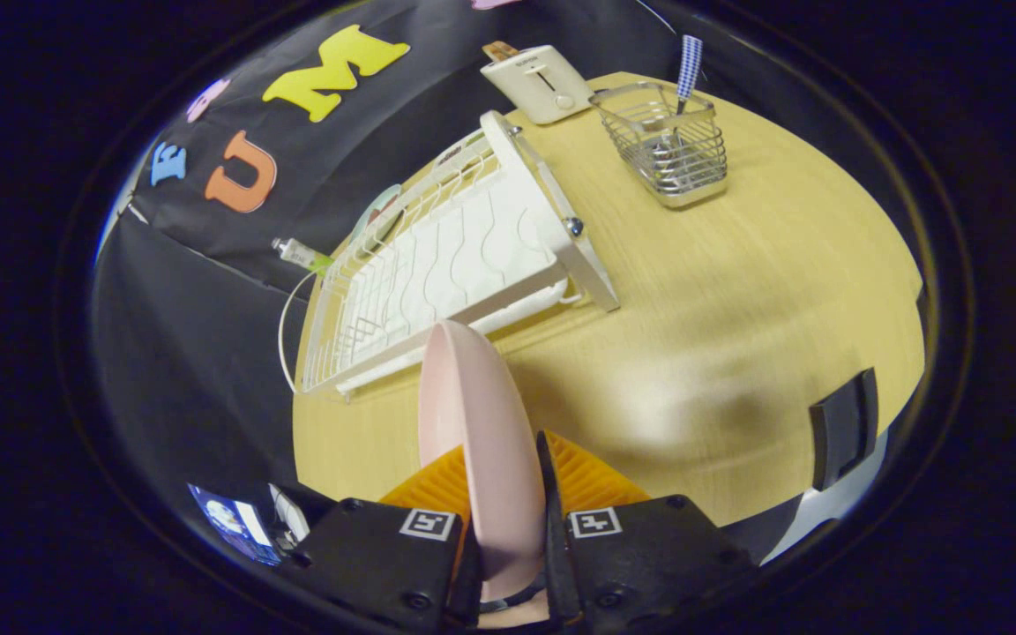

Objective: Take the plate from the dish rack, then take the spoon from the basket and place it into the plate.

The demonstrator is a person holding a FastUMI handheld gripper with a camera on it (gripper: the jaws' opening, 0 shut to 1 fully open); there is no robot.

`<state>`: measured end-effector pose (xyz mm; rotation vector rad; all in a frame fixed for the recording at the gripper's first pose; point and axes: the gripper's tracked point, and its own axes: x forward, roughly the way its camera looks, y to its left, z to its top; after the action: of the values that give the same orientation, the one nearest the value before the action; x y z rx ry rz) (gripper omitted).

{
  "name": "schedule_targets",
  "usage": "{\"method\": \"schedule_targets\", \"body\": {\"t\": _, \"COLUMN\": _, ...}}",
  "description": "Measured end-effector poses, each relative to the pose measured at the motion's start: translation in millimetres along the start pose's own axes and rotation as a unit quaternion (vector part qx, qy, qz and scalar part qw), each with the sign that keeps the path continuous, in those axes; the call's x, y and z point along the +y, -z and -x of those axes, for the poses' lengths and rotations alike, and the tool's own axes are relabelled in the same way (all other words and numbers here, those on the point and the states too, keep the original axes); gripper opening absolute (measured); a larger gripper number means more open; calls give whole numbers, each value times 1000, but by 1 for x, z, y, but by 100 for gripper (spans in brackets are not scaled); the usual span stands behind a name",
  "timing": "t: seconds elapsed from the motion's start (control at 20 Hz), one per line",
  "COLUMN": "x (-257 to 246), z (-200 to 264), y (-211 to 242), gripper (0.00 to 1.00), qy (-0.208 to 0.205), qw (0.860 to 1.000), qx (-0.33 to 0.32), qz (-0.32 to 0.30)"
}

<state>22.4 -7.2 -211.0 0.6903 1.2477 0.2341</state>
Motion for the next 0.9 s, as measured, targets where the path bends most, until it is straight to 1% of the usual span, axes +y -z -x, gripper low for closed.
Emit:
{"method": "schedule_targets", "body": {"t": 0.1, "x": 2, "z": -2, "y": 1, "gripper": 35, "qy": -13, "qw": 1000, "qx": 6, "qz": -9}}
{"method": "schedule_targets", "body": {"t": 0.3, "x": -2, "z": -8, "y": -4, "gripper": 38, "qy": -9, "qw": 1000, "qx": 1, "qz": -10}}
{"method": "schedule_targets", "body": {"t": 0.45, "x": -1, "z": -9, "y": -8, "gripper": 47, "qy": -11, "qw": 1000, "qx": -2, "qz": -14}}
{"method": "schedule_targets", "body": {"t": 0.6, "x": -4, "z": -6, "y": -15, "gripper": 51, "qy": -2, "qw": 1000, "qx": -15, "qz": -6}}
{"method": "schedule_targets", "body": {"t": 0.7, "x": -2, "z": -1, "y": -17, "gripper": 54, "qy": -4, "qw": 1000, "qx": -24, "qz": -1}}
{"method": "schedule_targets", "body": {"t": 0.9, "x": 0, "z": 19, "y": -24, "gripper": 58, "qy": 1, "qw": 998, "qx": -55, "qz": 28}}
